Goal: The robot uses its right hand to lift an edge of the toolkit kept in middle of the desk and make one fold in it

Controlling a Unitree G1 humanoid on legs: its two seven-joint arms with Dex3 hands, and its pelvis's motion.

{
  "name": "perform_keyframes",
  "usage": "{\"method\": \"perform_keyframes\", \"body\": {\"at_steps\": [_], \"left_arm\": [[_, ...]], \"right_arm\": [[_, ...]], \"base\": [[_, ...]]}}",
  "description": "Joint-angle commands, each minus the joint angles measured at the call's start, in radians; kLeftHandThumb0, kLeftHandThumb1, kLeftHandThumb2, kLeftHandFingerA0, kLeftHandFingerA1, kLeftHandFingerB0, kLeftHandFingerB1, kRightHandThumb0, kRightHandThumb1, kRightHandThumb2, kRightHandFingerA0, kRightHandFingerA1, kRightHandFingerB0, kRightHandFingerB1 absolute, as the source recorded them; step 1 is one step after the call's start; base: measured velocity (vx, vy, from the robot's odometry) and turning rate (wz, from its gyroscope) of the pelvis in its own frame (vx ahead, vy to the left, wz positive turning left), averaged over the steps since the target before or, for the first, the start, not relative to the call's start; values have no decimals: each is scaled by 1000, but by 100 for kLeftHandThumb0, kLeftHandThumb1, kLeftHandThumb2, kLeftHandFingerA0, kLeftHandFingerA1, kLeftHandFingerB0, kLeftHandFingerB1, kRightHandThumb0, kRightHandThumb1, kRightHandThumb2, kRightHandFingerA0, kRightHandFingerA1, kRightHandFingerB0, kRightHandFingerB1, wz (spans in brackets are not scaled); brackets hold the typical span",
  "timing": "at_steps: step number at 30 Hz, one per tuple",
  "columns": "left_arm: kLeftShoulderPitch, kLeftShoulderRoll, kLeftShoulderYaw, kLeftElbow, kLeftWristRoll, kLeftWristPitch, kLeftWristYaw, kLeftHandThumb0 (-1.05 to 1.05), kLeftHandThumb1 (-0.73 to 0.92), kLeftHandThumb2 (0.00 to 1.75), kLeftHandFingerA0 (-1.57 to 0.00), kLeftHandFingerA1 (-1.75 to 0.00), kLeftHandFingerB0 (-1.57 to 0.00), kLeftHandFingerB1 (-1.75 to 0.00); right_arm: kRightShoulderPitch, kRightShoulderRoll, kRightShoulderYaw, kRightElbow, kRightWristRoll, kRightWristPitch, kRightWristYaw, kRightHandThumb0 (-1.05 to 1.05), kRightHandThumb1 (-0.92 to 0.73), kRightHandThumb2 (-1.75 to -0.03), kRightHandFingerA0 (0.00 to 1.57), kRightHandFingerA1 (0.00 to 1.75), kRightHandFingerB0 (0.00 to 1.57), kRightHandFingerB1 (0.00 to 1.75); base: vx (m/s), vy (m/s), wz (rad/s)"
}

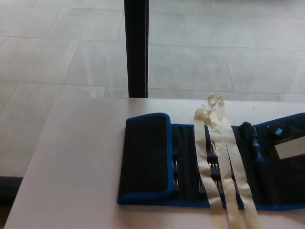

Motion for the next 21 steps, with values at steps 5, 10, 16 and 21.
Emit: {"method": "perform_keyframes", "body": {"at_steps": [5,10,16,21], "left_arm": [[-8,37,-3,22,-25,-28,31,-53,57,57,-86,-75,-71,-58],[3,33,3,16,-32,-39,34,-53,56,57,-85,-75,-73,-59],[-2,33,10,20,-40,-26,25,-53,57,57,-81,-70,-71,-58],[-6,33,9,20,-38,-22,35,-53,57,57,-83,-73,-72,-58]], "right_arm": [[-250,2,-11,-352,189,38,-106,-62,-57,-92,40,77,17,60],[-213,90,99,-617,235,153,-20,-68,-56,-94,47,73,25,61],[-84,183,296,-925,348,353,116,-67,-62,-89,16,51,9,47],[-16,212,449,-895,279,396,191,-67,-67,-89,14,49,7,42]], "base": [[0,0,1],[0,0,8],[0,0,0],[0,0,0]]}}
